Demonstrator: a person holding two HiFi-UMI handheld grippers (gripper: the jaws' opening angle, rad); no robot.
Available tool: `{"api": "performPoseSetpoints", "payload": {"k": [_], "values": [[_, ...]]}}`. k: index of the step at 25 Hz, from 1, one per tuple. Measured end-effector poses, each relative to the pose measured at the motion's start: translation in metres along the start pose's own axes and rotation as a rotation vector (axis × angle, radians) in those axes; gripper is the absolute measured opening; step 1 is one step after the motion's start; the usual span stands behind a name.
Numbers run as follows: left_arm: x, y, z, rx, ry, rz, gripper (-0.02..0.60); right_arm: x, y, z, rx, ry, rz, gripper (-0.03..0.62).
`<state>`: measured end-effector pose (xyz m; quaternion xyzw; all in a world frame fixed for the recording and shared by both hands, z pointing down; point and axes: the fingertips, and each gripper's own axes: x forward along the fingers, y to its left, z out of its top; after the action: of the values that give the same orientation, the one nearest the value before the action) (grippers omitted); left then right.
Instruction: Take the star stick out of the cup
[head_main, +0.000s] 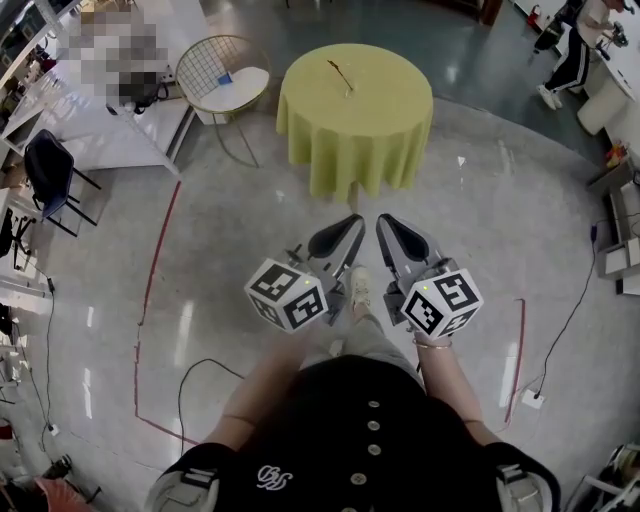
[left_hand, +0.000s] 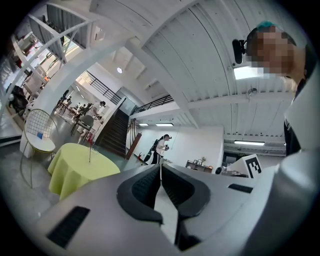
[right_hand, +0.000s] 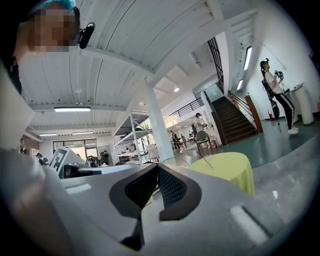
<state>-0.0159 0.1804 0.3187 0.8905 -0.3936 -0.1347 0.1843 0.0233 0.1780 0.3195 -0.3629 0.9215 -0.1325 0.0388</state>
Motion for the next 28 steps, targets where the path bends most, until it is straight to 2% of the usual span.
{"api": "performPoseSetpoints", "payload": {"k": [13,28], "values": [[0.061,0.059,0.016,0.001,-0.002,0.036,0.018,0.062,-0.061,0.011,0.009,0.022,0.028,0.005],[0.173,0.145,0.065,0.021,-0.039,0.086,0.018,0.162,-0.165,0.061,-0.009,0.023,0.069,0.005]]}}
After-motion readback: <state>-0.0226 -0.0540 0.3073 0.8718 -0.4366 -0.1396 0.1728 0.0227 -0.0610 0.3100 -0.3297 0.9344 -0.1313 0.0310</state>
